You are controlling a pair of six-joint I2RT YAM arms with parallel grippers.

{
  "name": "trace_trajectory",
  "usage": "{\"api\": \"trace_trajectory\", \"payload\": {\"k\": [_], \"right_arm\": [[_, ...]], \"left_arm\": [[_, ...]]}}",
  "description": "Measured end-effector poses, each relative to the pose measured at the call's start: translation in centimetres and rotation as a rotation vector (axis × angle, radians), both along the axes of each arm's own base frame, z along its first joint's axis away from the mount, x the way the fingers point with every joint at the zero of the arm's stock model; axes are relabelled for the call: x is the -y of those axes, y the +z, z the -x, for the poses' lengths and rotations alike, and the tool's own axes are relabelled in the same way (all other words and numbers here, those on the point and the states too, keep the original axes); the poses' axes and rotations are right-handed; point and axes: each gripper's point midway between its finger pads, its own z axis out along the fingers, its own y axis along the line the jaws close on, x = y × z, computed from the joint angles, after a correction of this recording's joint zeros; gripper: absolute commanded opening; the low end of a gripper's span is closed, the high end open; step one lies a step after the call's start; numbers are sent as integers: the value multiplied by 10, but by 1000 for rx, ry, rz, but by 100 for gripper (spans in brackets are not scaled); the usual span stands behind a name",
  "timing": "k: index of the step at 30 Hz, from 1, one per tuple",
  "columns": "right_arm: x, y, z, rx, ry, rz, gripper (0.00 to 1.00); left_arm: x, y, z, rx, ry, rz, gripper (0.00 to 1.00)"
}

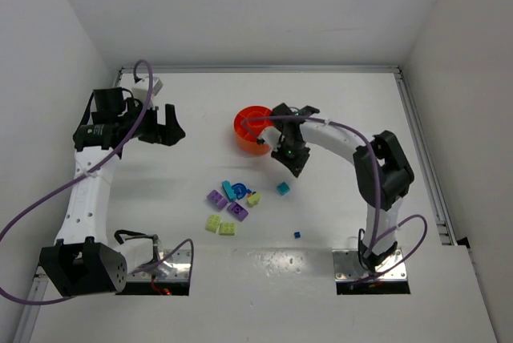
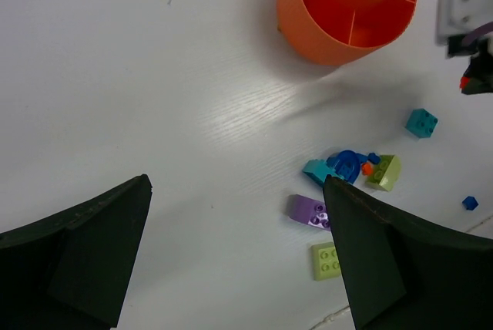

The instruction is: Sort the legos into containers by color

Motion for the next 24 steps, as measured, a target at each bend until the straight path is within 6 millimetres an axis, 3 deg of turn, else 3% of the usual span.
{"api": "trace_trajectory", "payload": {"k": [6, 9, 14, 19, 24], "right_arm": [[-54, 104, -43, 189, -35, -257, 4], [-73, 131, -53, 226, -35, -339, 3], [-92, 135, -65, 216, -41, -366, 3], [-121, 138, -104, 265, -59, -406, 3], [-132, 131, -124, 286, -81, -404, 3]], "left_arm": [[0, 4, 2, 13, -1, -1, 100], [0, 3, 2, 12, -1, -2, 100], [0, 3, 3, 7, -1, -1, 100], [0, 1, 2, 2, -1, 0, 100], [0, 1, 2, 0, 0, 0, 100]]}}
